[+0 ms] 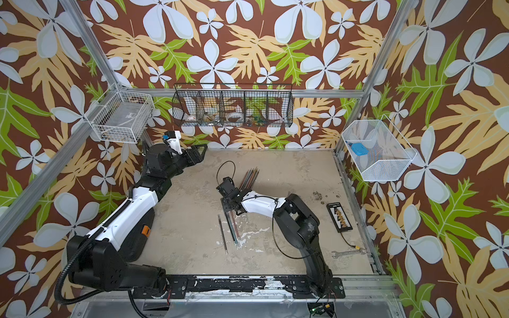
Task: Remove the protective cover of the pencils
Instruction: Pick up the pencil from the center of the board.
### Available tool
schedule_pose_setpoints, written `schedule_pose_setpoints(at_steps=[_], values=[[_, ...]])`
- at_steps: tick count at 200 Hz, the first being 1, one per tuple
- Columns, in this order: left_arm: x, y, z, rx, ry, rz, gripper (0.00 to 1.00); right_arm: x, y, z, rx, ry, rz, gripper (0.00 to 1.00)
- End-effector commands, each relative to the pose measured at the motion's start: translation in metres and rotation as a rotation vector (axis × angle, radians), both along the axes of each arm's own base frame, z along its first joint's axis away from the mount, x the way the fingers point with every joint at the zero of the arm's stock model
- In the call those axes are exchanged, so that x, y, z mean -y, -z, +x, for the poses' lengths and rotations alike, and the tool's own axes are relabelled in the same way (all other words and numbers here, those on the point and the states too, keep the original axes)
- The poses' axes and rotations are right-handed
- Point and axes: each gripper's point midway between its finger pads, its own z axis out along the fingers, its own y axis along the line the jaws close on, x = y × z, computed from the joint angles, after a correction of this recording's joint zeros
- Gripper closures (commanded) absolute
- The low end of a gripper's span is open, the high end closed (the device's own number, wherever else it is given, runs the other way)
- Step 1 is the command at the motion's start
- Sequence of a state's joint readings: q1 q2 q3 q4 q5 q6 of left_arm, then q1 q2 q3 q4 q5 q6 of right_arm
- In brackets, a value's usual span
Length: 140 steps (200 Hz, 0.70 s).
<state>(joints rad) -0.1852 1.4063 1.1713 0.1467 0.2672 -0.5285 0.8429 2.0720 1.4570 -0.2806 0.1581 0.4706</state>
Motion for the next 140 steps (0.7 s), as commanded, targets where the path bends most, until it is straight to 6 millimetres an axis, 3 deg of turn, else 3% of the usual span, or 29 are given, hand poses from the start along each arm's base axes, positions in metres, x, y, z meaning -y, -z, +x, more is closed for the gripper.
schedule_pose_setpoints(at_steps=[1, 67, 140], values=[[0.001, -0.007, 0.001, 0.019, 0.007, -0.011, 0.09, -0.001, 0.006, -0.001, -0.013, -0.006, -0.010, 0.79], [0.003, -0.006, 0.003, 0.013, 0.016, -0.015, 0.10, 0.002, 0.024, -0.004, -0.046, -0.001, -0.043, 0.77], [0.006, -0.004, 0.003, 0.006, 0.033, -0.023, 0.10, 0.003, 0.011, -0.004, -0.014, 0.009, -0.019, 0.74]])
